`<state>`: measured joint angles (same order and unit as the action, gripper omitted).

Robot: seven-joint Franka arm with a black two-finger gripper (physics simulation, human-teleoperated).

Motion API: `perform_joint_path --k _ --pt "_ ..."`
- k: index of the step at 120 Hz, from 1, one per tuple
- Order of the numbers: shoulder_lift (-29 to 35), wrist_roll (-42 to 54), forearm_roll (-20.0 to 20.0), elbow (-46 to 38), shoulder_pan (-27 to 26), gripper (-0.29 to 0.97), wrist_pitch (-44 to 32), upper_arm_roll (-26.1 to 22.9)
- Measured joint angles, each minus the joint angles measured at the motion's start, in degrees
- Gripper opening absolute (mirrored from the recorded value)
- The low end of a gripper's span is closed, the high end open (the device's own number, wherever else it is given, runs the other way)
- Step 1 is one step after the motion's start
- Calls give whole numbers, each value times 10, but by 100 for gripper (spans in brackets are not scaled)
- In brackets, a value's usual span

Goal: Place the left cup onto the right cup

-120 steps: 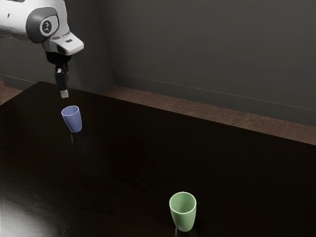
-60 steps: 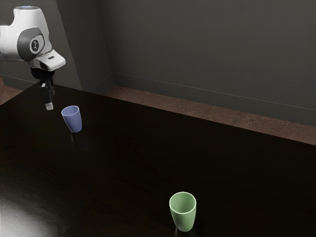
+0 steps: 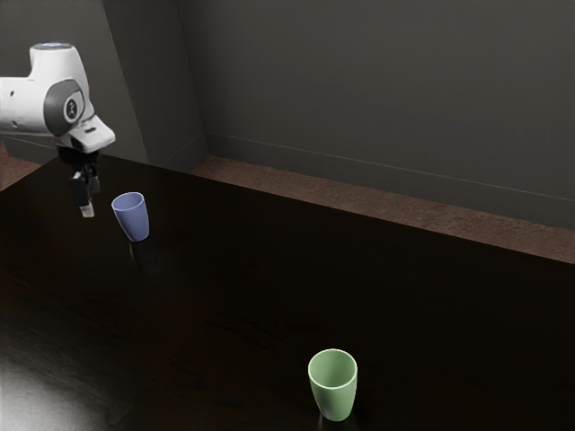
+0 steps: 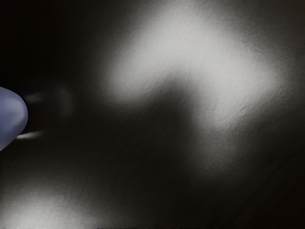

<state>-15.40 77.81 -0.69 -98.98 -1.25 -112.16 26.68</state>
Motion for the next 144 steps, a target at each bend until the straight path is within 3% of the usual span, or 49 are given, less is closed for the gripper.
perform_joint_path --k 53,144 --pt "-86 73 -32 77 12 68 -8 23" --pt "-164 165 -61 138 39 68 -36 21"
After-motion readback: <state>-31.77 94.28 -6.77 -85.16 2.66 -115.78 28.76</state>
